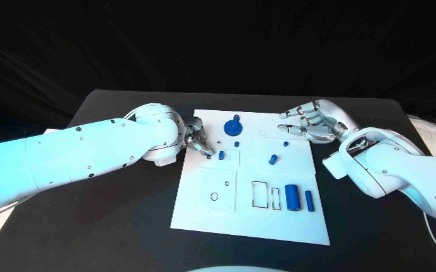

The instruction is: Assemble the parts on the task board

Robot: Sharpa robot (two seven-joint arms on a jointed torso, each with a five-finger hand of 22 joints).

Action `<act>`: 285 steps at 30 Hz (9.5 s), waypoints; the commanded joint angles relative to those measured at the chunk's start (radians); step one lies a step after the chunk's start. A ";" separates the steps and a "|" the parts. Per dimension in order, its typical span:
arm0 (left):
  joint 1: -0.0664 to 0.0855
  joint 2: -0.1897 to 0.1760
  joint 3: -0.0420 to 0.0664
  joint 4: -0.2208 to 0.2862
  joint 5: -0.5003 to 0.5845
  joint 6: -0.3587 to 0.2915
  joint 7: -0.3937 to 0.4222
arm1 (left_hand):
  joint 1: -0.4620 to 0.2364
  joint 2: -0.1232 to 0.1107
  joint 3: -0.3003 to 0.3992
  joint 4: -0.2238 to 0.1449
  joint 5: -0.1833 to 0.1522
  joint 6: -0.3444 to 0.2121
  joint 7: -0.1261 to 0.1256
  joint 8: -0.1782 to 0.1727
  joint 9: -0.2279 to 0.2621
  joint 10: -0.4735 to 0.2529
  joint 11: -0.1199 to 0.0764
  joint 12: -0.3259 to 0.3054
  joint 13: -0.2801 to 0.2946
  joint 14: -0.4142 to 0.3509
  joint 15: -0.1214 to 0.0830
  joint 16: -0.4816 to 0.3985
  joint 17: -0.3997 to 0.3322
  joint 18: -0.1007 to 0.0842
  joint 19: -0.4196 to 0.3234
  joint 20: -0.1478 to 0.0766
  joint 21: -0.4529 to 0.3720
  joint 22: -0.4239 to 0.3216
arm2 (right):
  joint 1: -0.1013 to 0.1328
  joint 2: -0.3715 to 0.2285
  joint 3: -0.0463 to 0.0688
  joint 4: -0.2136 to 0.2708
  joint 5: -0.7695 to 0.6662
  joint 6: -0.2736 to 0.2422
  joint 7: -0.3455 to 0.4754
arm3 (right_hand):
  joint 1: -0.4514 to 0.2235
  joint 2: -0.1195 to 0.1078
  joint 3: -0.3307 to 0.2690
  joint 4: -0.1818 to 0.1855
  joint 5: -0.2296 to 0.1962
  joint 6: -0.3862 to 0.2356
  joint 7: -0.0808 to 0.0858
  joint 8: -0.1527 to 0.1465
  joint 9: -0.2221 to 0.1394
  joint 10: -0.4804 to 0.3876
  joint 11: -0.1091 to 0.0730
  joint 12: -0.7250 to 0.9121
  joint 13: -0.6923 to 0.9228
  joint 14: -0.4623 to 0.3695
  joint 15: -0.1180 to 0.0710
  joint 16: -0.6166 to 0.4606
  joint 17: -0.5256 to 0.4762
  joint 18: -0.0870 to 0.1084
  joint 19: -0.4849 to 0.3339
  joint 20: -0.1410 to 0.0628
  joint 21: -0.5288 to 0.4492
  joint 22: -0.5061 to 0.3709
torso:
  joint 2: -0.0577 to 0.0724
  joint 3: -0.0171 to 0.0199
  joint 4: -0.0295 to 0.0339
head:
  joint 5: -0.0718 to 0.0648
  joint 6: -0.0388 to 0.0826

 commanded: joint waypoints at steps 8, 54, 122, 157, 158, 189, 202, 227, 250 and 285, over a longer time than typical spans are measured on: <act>-0.002 -0.004 -0.002 0.002 0.002 0.073 -0.029 | 0.014 -0.001 0.047 -0.039 0.003 0.003 -0.013 0.007 0.044 0.007 -0.001 0.005 0.002 0.103 -0.005 0.003 0.263 -0.010 0.025 -0.008 0.005 0.144 | -0.001 0.002 0.000 0.000 -0.003 0.013 0.003 | -0.010 -0.001 -0.001 0.005 0.003 -0.007 -0.001 0.003 0.000 -0.001 -0.007 0.001 -0.001 0.062 -0.003 -0.006 0.078 0.014 -0.004 -0.002 -0.004 0.000 | 0.000 -0.0001 0.0006 | 0.002 -0.001; -0.003 0.046 -0.003 -0.046 0.028 0.147 -0.099 | -0.182 -0.043 0.072 0.061 0.006 0.035 -0.015 0.000 0.057 0.018 -0.001 0.010 0.006 0.103 -0.005 0.003 0.263 -0.014 0.034 -0.006 0.016 0.159 | -0.001 -0.004 0.000 0.007 -0.003 0.012 0.003 | -0.010 -0.001 -0.001 0.005 0.003 -0.007 -0.001 0.003 0.000 -0.001 -0.007 0.001 -0.001 0.062 -0.003 -0.006 0.078 0.014 -0.004 -0.002 -0.004 0.000 | 0.000 0.0006 -0.0007 | 0.000 -0.003; -0.003 -0.027 0.007 -0.013 0.238 -0.292 0.176 | -0.526 -0.106 -0.125 0.064 0.022 -0.026 0.008 0.029 0.074 -0.120 0.020 -0.215 -0.244 0.084 0.008 -0.045 0.197 0.033 -0.064 0.005 -0.176 0.021 | -0.002 0.000 0.000 -0.001 -0.005 0.016 0.001 | -0.010 -0.001 -0.002 0.005 0.006 -0.007 -0.001 0.002 0.000 -0.001 -0.007 0.001 -0.001 0.062 -0.003 -0.006 0.079 0.014 -0.003 -0.002 -0.004 0.000 | 0.001 -0.0002 -0.0003 | -0.011 0.004; -0.014 0.170 -0.013 -0.135 -0.340 -0.212 0.425 | 0.071 -0.193 0.123 -0.085 0.014 0.004 0.110 -0.336 -0.407 -0.333 0.131 -0.872 -0.968 -0.007 0.090 -0.352 -0.240 0.076 -0.097 0.080 -0.496 -0.213 | -0.006 0.012 0.000 -0.008 0.000 -0.008 0.009 | 0.009 -0.005 0.044 0.009 0.026 -0.016 -0.003 0.002 -0.001 -0.160 -0.012 -0.419 -0.348 0.036 -0.010 -0.097 -0.038 0.036 -0.068 -0.008 -0.088 -0.117 | 0.000 0.0001 -0.0009 | -0.030 0.013; -0.015 0.174 -0.013 -0.139 -0.350 -0.203 0.420 | 0.069 -0.195 0.124 -0.086 0.013 0.010 0.108 -0.342 -0.414 -0.325 0.131 -0.880 -0.978 0.002 0.090 -0.328 -0.217 0.072 -0.084 0.078 -0.463 -0.187 | -0.006 0.012 0.000 -0.008 0.000 -0.008 0.010 | 0.009 -0.005 0.044 0.009 0.026 -0.016 -0.003 0.002 -0.001 -0.160 -0.012 -0.419 -0.348 0.036 -0.010 -0.097 -0.038 0.036 -0.068 -0.008 -0.088 -0.117 | 0.000 0.0004 -0.0013 | -0.028 0.013; -0.031 0.225 -0.016 -0.192 -0.386 -0.124 0.390 | 0.089 -0.167 0.196 -0.117 0.013 0.091 0.098 -0.377 -0.459 -0.227 0.115 -0.936 -1.037 0.025 0.076 -0.275 -0.206 0.042 -0.026 0.066 -0.281 -0.034 | -0.006 0.017 0.000 -0.008 0.004 -0.004 0.013 | 0.007 -0.007 0.047 0.010 0.027 -0.016 -0.003 0.002 -0.001 -0.163 -0.013 -0.437 -0.366 0.035 -0.010 -0.102 -0.044 0.037 -0.070 -0.009 -0.093 -0.123 | 0.000 0.0007 -0.0004 | -0.025 0.009; -0.033 0.231 -0.016 -0.207 -0.372 -0.126 0.410 | 0.083 -0.150 0.263 -0.147 0.013 0.130 0.096 -0.396 -0.471 -0.186 0.112 -0.985 -1.048 0.024 0.074 -0.262 -0.211 0.039 -0.034 0.064 -0.270 -0.015 | -0.006 0.018 0.000 -0.008 0.004 -0.004 0.014 | 0.005 -0.007 0.049 0.013 0.028 -0.015 -0.003 0.002 0.000 -0.159 -0.013 -0.437 -0.368 0.036 -0.010 -0.103 -0.044 0.037 -0.069 -0.009 -0.094 -0.123 | -0.001 0.0008 0.0001 | -0.027 0.009; -0.029 0.073 0.023 -0.079 -0.199 -0.299 0.452 | 0.057 -0.177 0.349 -0.205 0.012 0.152 0.117 -0.438 -0.492 -0.150 0.126 -1.061 -1.047 0.019 0.085 -0.258 -0.235 0.035 -0.030 0.073 -0.242 0.016 | -0.006 0.018 0.000 -0.012 0.002 -0.007 0.017 | 0.004 -0.007 0.050 0.014 0.030 -0.014 -0.003 0.003 0.000 -0.157 -0.013 -0.437 -0.370 0.036 -0.010 -0.104 -0.044 0.037 -0.069 -0.009 -0.094 -0.123 | -0.001 0.0028 0.0023 | -0.032 0.014; -0.032 0.040 0.016 -0.084 -0.193 -0.164 0.394 | 0.038 -0.182 0.348 -0.204 0.011 0.158 0.114 -0.442 -0.494 -0.143 0.124 -1.071 -1.047 0.018 0.085 -0.257 -0.240 0.034 -0.029 0.073 -0.237 0.021 | -0.006 0.020 0.000 -0.014 0.001 -0.005 0.016 | 0.003 -0.008 0.051 0.015 0.032 -0.014 -0.003 0.003 0.000 -0.156 -0.013 -0.438 -0.371 0.036 -0.010 -0.104 -0.044 0.037 -0.068 -0.009 -0.094 -0.123 | 0.000 0.0007 0.0001 | -0.028 0.007; -0.042 0.072 0.014 -0.113 -0.229 -0.131 0.368 | 0.033 -0.184 0.347 -0.207 0.011 0.164 0.112 -0.444 -0.495 -0.135 0.122 -1.074 -1.045 0.018 0.083 -0.257 -0.243 0.035 -0.030 0.072 -0.238 0.022 | -0.007 0.020 0.000 -0.013 0.010 -0.003 0.019 | 0.003 -0.008 0.051 0.015 0.032 -0.014 -0.003 0.003 0.000 -0.156 -0.013 -0.438 -0.371 0.036 -0.010 -0.104 -0.044 0.037 -0.068 -0.009 -0.094 -0.123 | -0.001 0.0004 0.0006 | -0.027 0.003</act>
